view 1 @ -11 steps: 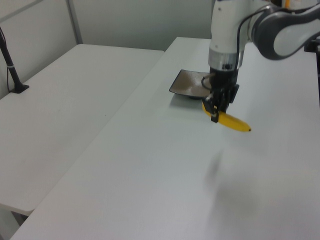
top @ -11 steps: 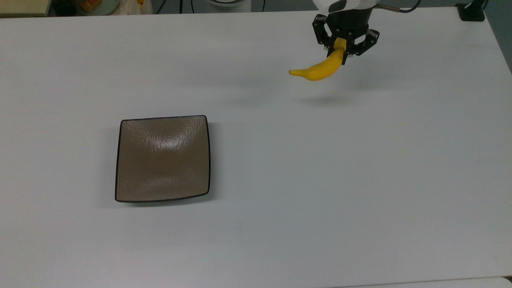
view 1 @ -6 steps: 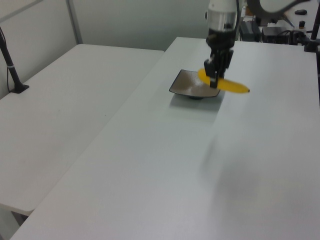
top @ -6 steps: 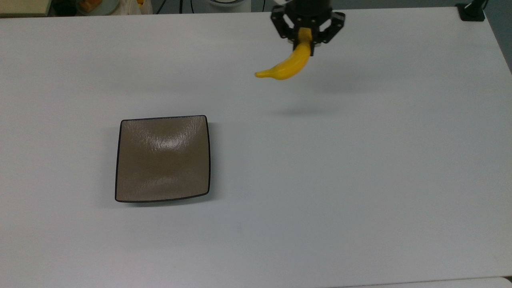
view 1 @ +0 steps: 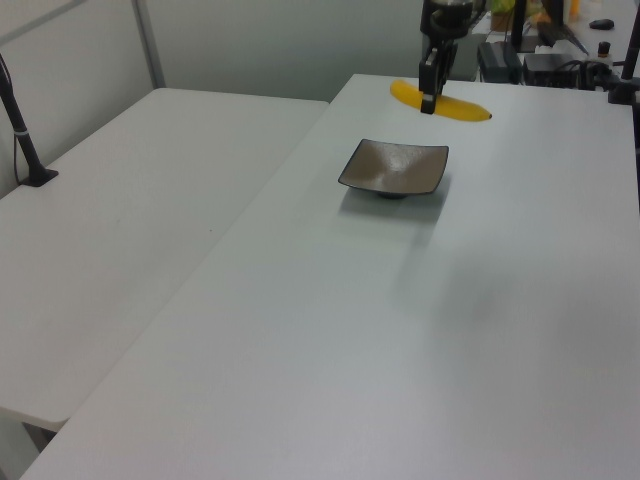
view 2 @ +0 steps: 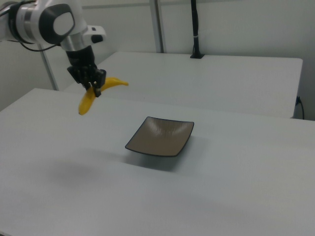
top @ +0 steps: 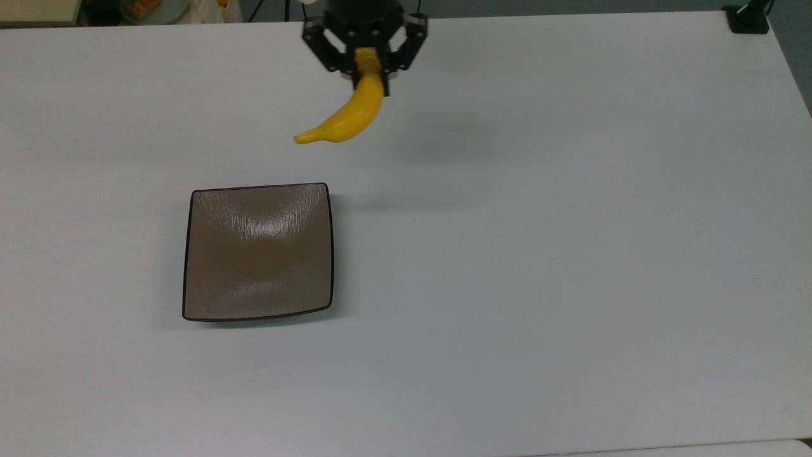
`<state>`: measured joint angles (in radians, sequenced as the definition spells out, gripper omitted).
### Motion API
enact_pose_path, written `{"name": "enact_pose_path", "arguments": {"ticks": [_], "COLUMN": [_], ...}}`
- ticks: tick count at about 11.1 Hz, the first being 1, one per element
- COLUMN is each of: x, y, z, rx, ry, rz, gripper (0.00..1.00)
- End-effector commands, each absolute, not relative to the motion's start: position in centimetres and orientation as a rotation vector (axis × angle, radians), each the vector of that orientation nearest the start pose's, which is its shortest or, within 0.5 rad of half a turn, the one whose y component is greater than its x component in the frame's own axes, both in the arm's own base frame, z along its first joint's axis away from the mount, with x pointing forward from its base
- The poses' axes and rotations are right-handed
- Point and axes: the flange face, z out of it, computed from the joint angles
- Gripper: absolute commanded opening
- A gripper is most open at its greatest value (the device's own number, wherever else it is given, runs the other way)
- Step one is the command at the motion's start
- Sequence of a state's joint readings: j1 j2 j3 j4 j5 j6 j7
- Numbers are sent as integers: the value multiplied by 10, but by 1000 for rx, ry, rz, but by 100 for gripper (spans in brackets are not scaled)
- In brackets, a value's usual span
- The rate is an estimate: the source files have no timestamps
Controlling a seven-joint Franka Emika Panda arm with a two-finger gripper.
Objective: Bananas placed on a ceramic plate
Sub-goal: 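Lift the banana and carry it toward the brown square plate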
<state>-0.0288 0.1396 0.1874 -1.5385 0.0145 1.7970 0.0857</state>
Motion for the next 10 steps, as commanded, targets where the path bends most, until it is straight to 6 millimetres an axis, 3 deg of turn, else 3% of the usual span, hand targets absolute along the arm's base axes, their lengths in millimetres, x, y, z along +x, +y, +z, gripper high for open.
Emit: {"name": "enact_pose_path", "arguments": {"ticks": [1, 4, 10], "x": [632, 659, 706], "y": [57, 26, -6], "z": [572, 543, 455], "rx": [-3059, -3049, -3031], "ry": [-107, -13, 113], "rz": [-209, -298, -380], "gripper": [0, 0, 0]}}
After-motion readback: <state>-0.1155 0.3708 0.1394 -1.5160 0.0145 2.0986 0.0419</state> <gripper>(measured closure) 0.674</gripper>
